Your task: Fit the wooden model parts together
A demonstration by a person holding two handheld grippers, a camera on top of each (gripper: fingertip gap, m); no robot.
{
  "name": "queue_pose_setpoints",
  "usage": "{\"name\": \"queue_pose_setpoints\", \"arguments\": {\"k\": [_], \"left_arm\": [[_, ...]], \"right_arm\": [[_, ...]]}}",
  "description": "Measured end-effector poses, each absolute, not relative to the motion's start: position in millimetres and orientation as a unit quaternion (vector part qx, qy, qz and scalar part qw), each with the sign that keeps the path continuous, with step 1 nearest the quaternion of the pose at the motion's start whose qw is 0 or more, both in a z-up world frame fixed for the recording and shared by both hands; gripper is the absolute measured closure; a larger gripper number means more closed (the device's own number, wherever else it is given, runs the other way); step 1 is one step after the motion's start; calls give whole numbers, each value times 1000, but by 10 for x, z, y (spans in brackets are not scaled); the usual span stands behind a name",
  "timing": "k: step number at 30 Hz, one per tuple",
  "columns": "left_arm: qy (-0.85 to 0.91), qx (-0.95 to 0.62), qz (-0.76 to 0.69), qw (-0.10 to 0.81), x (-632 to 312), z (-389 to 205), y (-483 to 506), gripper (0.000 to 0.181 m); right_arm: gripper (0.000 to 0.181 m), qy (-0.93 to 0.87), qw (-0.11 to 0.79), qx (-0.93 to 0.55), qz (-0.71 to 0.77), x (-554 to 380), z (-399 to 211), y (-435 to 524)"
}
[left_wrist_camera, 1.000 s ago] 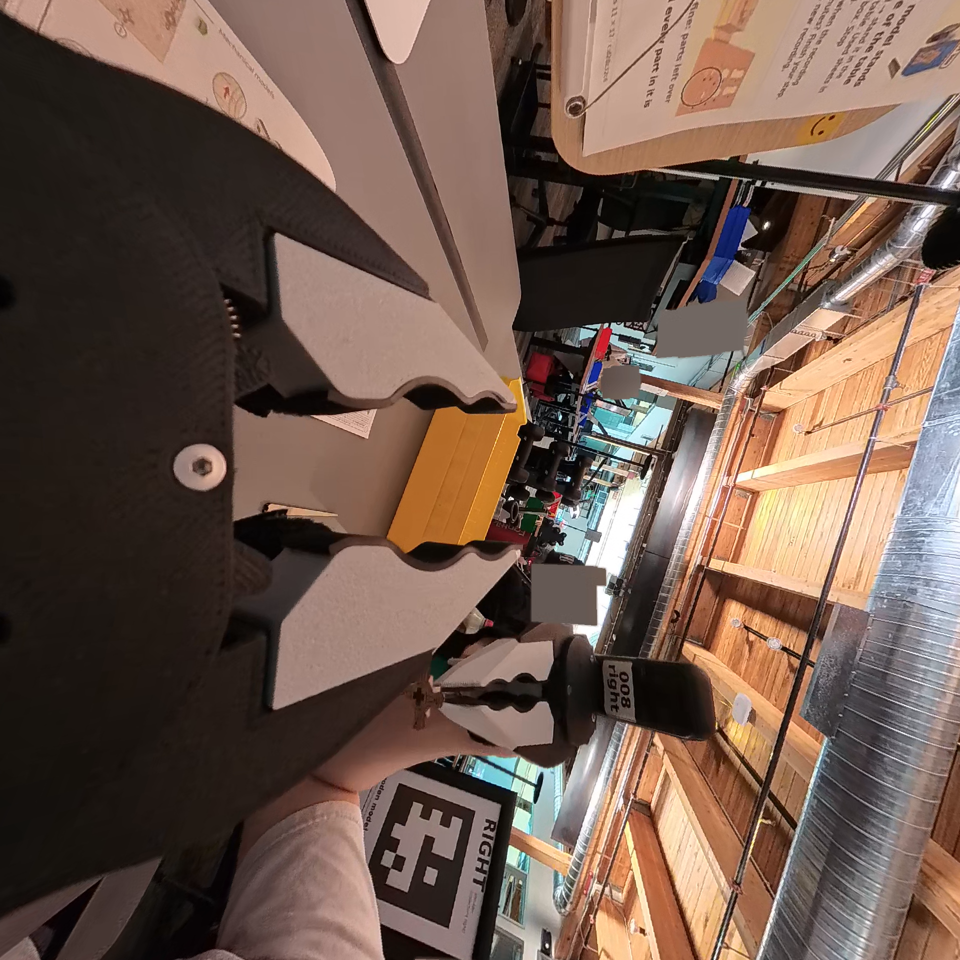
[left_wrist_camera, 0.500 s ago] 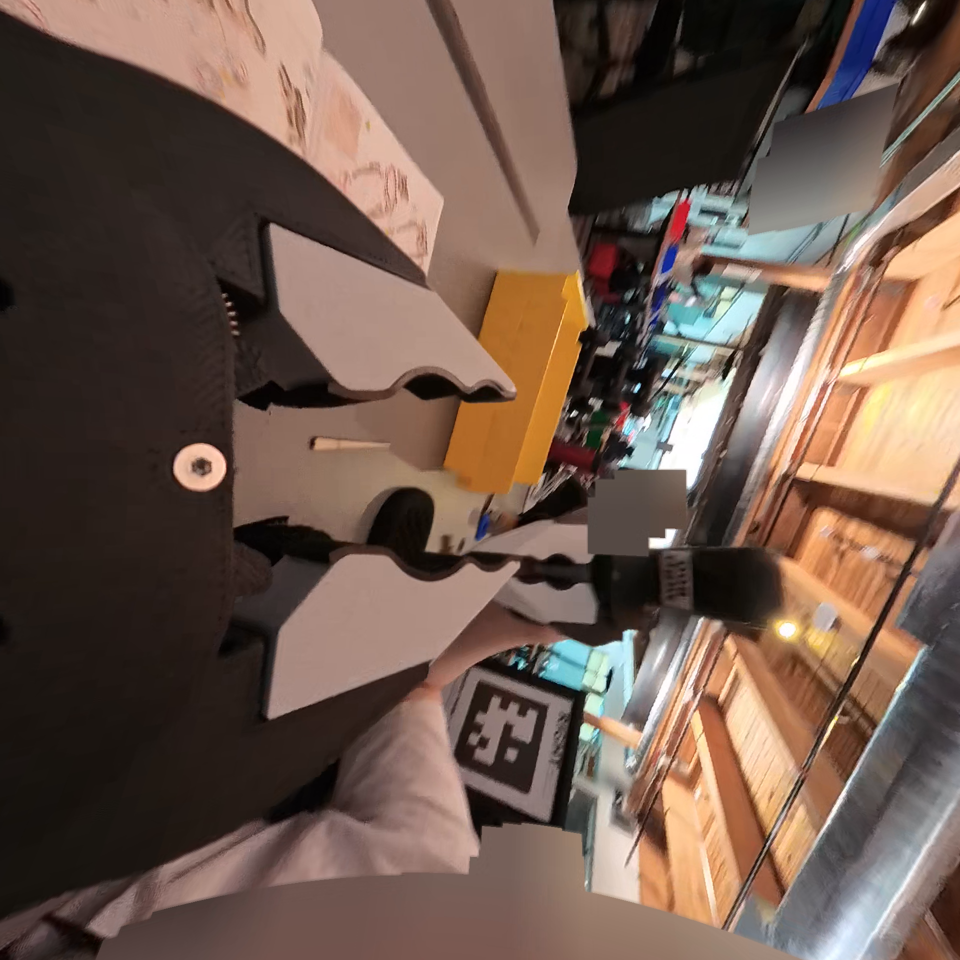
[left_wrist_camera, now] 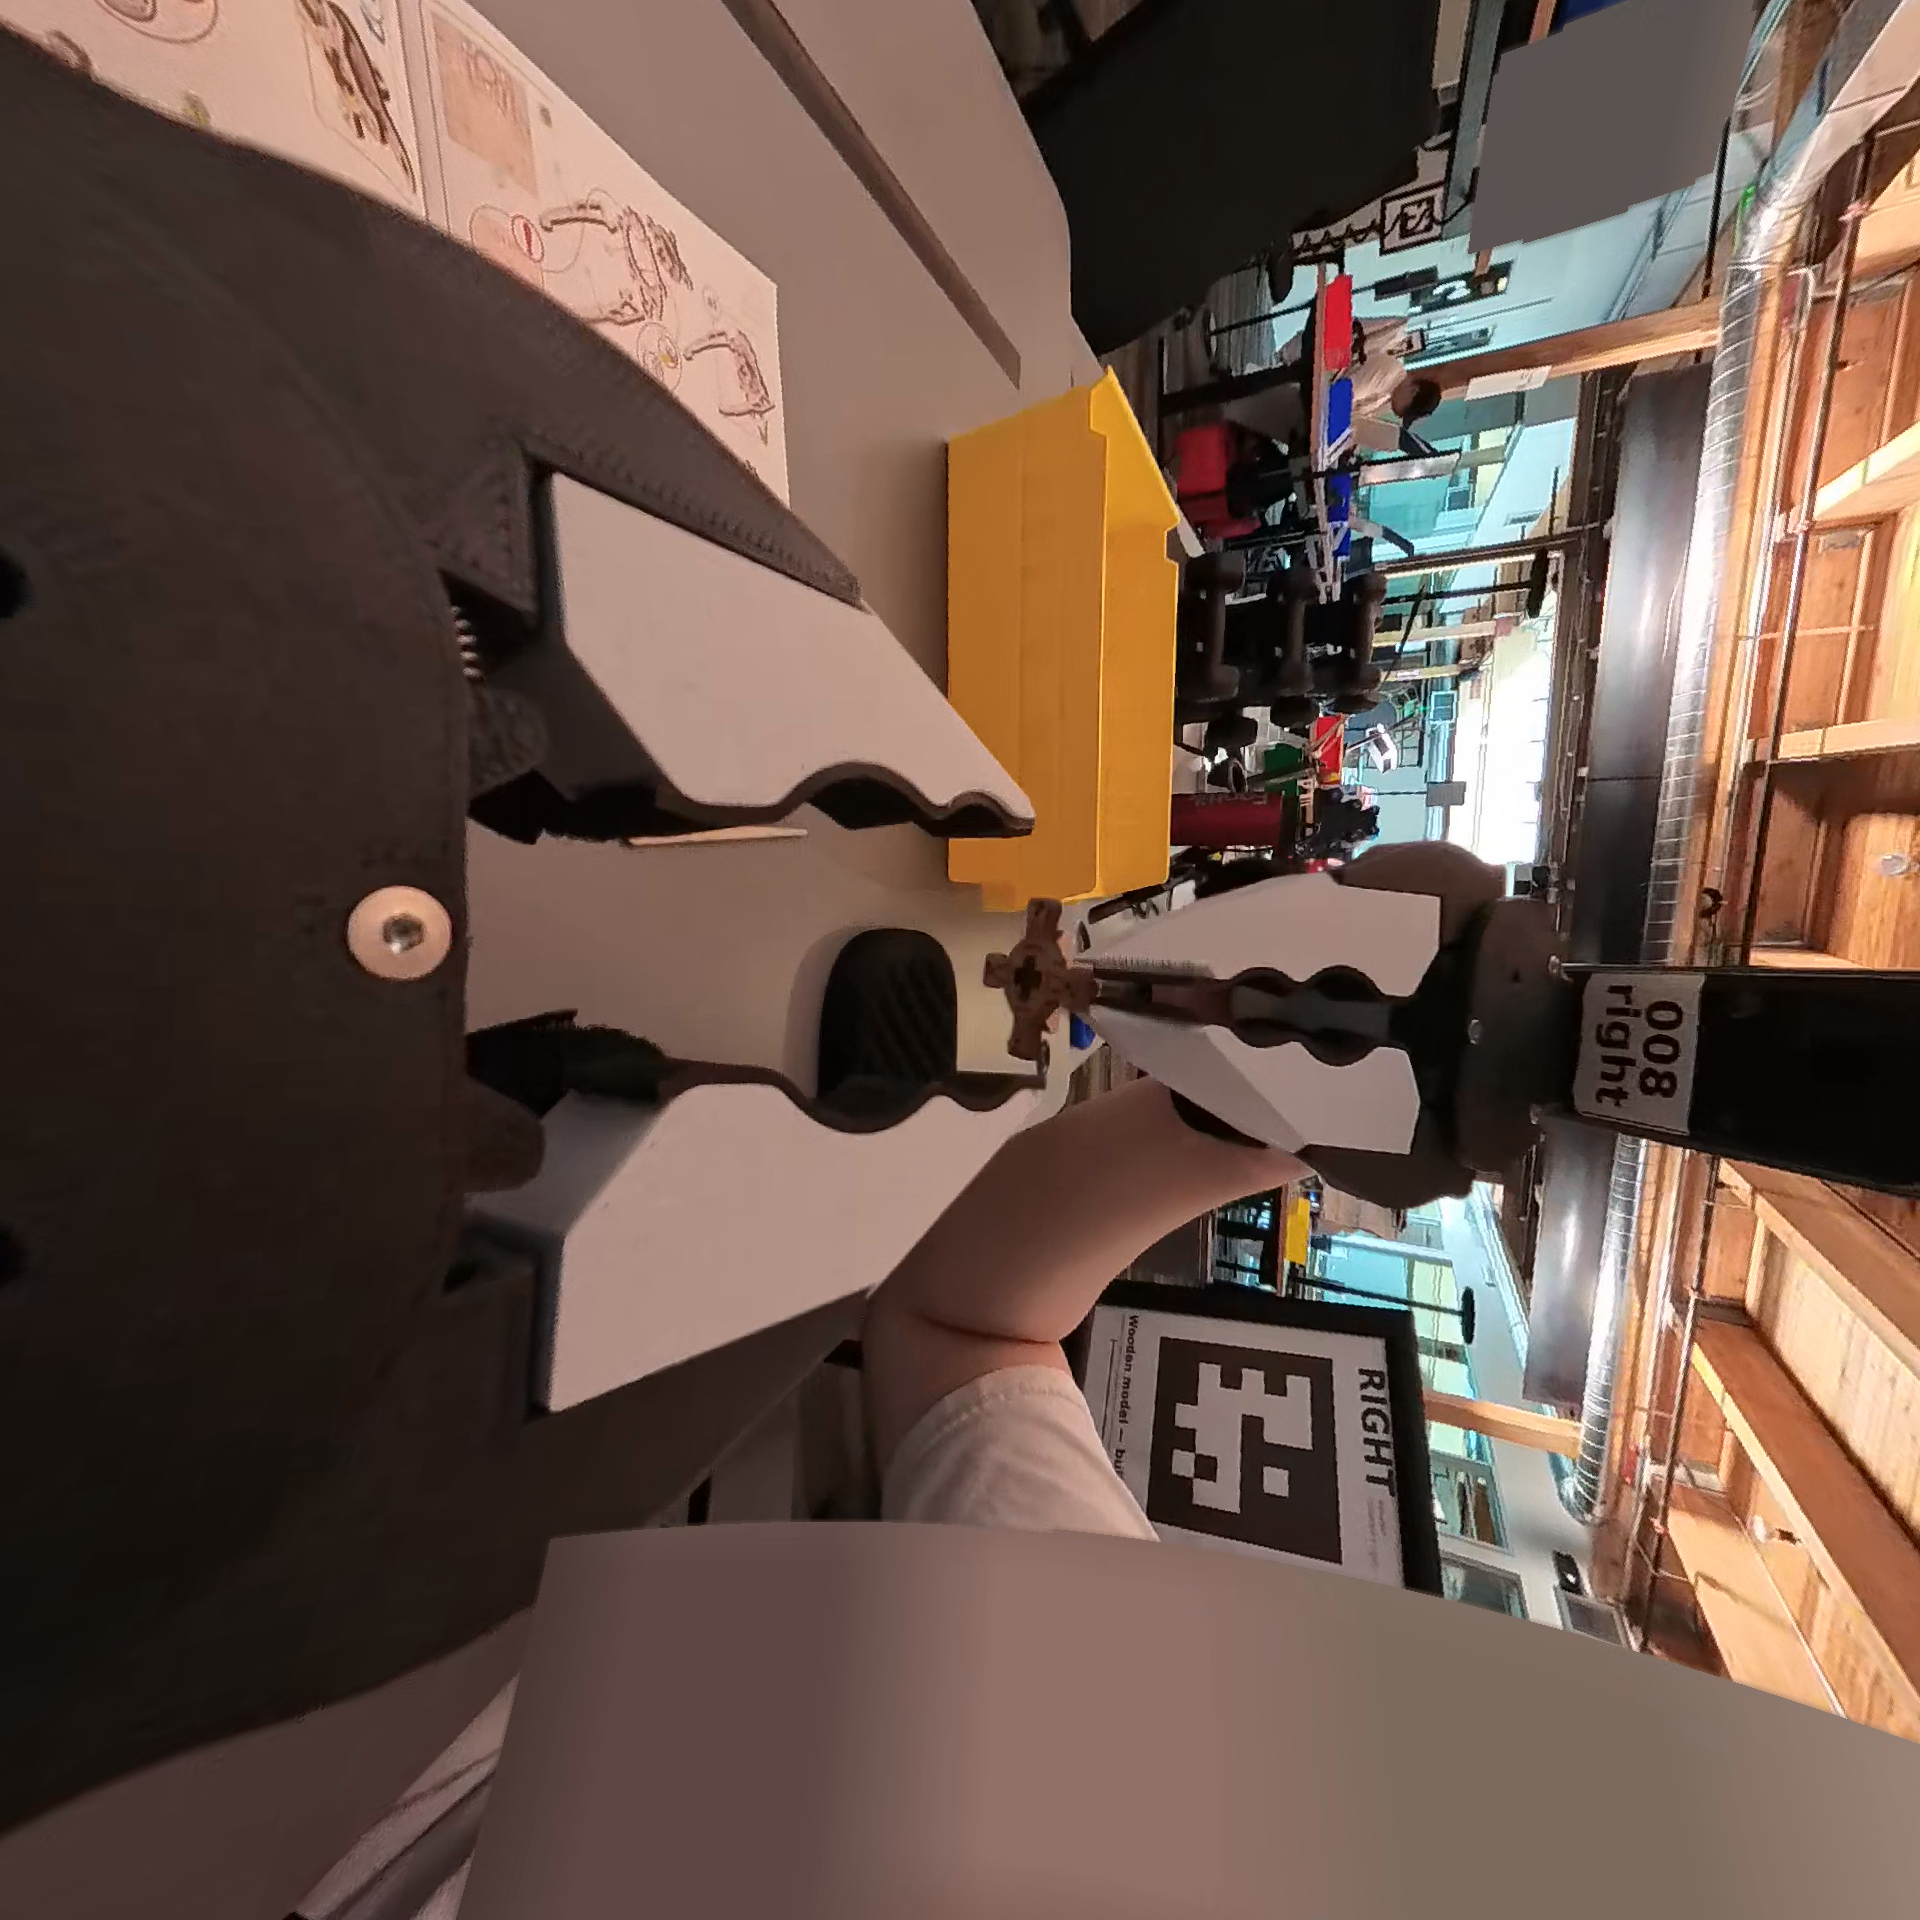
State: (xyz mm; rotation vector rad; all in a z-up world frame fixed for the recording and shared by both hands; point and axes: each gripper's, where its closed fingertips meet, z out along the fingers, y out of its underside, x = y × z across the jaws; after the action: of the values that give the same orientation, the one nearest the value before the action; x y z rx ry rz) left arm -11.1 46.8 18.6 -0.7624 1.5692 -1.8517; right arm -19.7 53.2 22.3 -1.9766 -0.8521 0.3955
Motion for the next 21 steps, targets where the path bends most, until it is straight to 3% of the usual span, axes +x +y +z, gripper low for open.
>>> {"name": "queue_pose_setpoints", "arguments": {"k": [5,10,15,21], "left_arm": [[601,-274,-684,310,-130,174,429,153],[591,-283,-695,296,-128,181,458,153],[576,-295,-713,271,-127,201,504,153],[571,-305,-733,211,-132,168,465,153]], "right_arm": [[180,-348,457,-802,161,-211,198,547],[180,-345,465,-799,165,-197,207,577],[168,-379,485,-778,121,-137,234,593],[159,-478,506,-718,-8,-133,190,589]]}}
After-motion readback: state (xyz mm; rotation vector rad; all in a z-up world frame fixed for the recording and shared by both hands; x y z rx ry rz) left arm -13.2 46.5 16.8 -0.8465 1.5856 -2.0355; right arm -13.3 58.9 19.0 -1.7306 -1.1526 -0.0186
